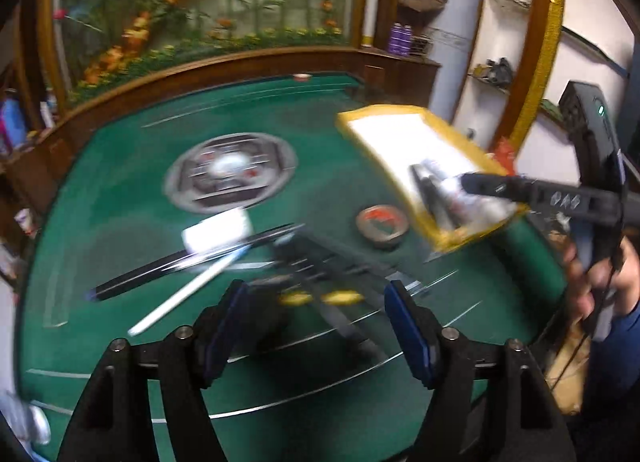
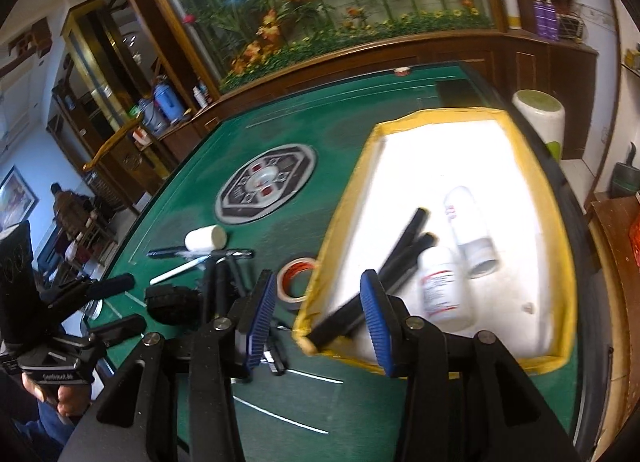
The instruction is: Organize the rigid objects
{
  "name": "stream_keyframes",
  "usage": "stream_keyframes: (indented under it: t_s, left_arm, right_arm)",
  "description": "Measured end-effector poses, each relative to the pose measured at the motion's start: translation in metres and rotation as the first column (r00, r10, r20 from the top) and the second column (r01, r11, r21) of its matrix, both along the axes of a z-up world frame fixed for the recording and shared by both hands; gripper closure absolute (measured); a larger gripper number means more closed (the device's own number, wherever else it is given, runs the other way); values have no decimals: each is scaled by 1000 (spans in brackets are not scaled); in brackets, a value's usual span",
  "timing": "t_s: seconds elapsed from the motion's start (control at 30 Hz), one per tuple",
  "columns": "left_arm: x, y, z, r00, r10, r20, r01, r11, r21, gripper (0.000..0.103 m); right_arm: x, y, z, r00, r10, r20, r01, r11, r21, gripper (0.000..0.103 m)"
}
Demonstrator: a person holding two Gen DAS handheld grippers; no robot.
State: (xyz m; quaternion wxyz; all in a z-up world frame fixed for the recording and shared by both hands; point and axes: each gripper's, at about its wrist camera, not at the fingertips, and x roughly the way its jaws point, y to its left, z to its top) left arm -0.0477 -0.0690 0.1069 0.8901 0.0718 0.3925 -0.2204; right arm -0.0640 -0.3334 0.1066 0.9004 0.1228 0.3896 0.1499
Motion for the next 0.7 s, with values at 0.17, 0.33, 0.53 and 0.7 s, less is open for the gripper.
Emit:
stream_keyframes:
  t_s: [0.17,0.33,0.53,0.7]
  left_arm:
    - [3,28,-24,1000,-23,-11,23,998,64,25]
    - [20,24,-43,999,-31,-24,34,989,143,25]
    - [38,15,-59,996,-24,-85,39,984,176,62]
    - [35,15,-59,997,-2,-81,16,985,171,63]
  right_arm:
    - [9,36,3,996,92,-3,-92,992,-89,44]
    - [23,66,9,977,212,-29,-213,950,-228,41]
    - [41,80,7,925,362,-113,-378,868,-322,41]
    - [60,96,-4,818,519,-249,-574,699,-427,39]
